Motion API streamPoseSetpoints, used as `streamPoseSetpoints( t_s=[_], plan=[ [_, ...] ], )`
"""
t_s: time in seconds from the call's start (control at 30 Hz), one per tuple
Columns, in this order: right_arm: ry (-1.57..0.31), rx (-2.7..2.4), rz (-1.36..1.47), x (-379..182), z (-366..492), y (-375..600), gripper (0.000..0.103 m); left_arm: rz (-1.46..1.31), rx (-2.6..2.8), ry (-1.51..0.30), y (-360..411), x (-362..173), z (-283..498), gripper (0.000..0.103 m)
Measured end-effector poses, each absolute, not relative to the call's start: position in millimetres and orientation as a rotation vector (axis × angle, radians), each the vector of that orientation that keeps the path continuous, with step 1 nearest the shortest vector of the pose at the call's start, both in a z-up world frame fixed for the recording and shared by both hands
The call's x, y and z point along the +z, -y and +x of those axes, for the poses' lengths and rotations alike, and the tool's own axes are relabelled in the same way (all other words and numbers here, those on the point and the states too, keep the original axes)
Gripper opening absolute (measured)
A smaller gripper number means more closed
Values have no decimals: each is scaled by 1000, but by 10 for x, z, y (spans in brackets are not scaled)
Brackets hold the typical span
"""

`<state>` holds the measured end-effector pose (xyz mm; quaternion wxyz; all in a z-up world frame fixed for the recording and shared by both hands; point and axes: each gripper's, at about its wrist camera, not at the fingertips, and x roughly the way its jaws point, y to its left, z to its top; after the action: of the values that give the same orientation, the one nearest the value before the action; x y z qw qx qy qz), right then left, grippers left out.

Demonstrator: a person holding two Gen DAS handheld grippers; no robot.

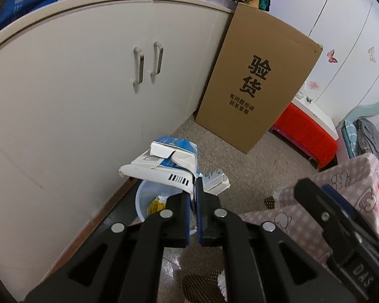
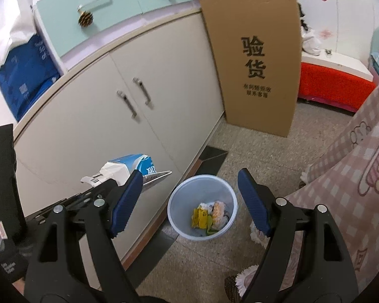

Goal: Collect trash
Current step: 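Open the left tool to drop the white-blue carton into the wastebasket, then move both tools back over the table toward the remaining trash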

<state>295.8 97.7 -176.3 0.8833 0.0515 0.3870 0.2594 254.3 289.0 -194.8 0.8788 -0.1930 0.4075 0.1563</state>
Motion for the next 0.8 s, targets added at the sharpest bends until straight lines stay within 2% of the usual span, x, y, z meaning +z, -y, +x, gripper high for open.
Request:
streamPoseSetpoints(
  t_s=[0.1,0.13,0.17,0.2,0.23,0.5,0.8],
  plan=[
    [-791,513,122,-1748,2990,-916,79,-371,344,-836,-2890,-1919,2690,8],
    [-793,507,120,-1755,3003,-904,79,-360,359,-840,-2897,-1927,2736,14],
    [-797,505,122,-1761,3011,-894,79,-350,377,-864,-2908,-1966,2804,39],
    [-803,502,128,-1775,3018,-878,79,-349,379,-871,-2911,-1984,2829,49],
    [-807,500,130,-1783,3017,-873,79,-345,382,-867,-2907,-1989,2831,53],
    [-824,498,134,-1779,2972,-825,79,-341,357,-864,-2816,-1945,2660,53],
    [-778,508,170,-1453,2770,-638,79,-320,345,-809,-2657,-1577,2445,53]
  ],
)
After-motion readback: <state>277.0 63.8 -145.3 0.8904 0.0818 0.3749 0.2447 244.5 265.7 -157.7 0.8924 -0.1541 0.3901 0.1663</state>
